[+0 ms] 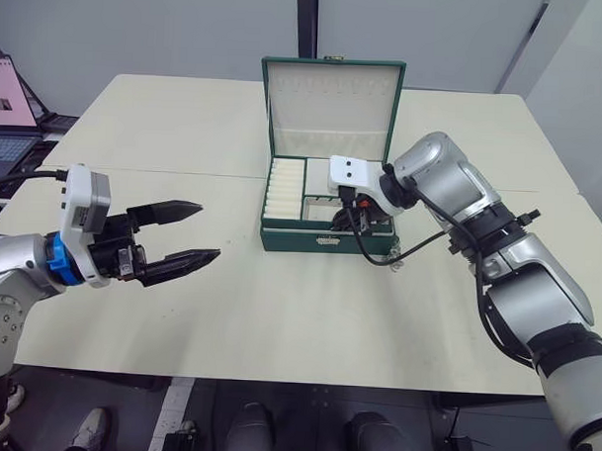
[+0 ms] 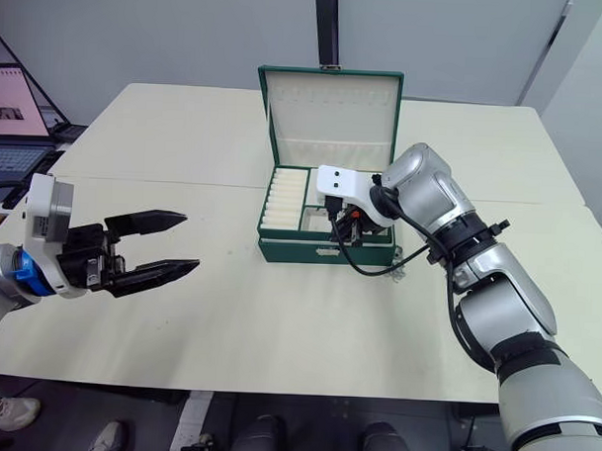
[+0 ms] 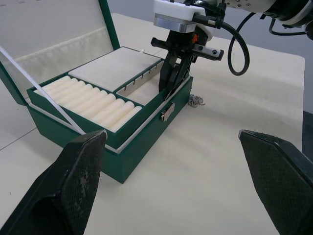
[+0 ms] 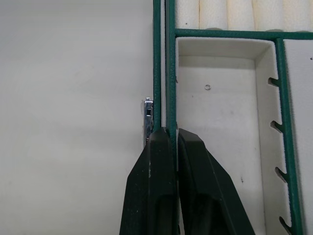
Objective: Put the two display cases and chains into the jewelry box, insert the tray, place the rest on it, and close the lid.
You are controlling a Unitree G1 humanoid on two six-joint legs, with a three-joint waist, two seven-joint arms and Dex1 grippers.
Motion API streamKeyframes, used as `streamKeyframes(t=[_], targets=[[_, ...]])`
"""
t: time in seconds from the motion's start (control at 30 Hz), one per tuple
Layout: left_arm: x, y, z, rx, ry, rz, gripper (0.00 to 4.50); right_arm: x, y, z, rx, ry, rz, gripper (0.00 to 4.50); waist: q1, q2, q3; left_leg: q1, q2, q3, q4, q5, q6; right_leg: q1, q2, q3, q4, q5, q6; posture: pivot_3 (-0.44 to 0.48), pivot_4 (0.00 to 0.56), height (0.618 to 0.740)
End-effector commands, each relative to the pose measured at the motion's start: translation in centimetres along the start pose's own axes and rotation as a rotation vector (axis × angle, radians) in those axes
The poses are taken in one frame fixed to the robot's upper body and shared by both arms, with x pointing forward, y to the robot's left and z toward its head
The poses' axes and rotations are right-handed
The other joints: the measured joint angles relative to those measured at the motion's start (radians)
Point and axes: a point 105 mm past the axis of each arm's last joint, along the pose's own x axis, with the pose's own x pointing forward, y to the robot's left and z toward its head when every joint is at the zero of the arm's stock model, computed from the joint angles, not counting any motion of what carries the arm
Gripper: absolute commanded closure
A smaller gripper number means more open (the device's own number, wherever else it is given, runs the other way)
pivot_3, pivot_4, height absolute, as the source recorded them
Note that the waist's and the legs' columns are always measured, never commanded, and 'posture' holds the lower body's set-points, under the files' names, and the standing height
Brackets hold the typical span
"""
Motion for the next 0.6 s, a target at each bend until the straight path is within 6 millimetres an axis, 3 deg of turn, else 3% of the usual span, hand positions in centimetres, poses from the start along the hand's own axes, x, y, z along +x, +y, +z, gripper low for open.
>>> streamKeyframes(t=[0.03,0.47,0.6], targets=[[0.09,-0.07,0.73,0.043,-0.006,-0.007,0.0,-0.68,0.02,0.91,-0.027,-0.03,0.002,4.47,0.0,0.0,0.0,0.0,0.0,0.0,0.0,0.0,0.0,0.0,0.0,0.0,0.0,0.0,0.0,0.0,0.15,0.737],[0.11,-0.03,0.54,0.048,-0.006,-0.006,0.0,-0.68,-0.24,0.98,-0.035,-0.029,0.001,4.47,0.0,0.0,0.0,0.0,0.0,0.0,0.0,0.0,0.0,0.0,0.0,0.0,0.0,0.0,0.0,0.0,0.15,0.737],[0.11,0.0,0.51,0.05,-0.005,-0.008,0.0,-0.69,-0.56,1.12,-0.039,-0.041,-0.02,3.51,-0.001,0.0,0.0,0.0,0.0,0.0,0.0,0.0,0.0,0.0,0.0,0.0,0.0,0.0,0.0,0.0,0.15,0.737]])
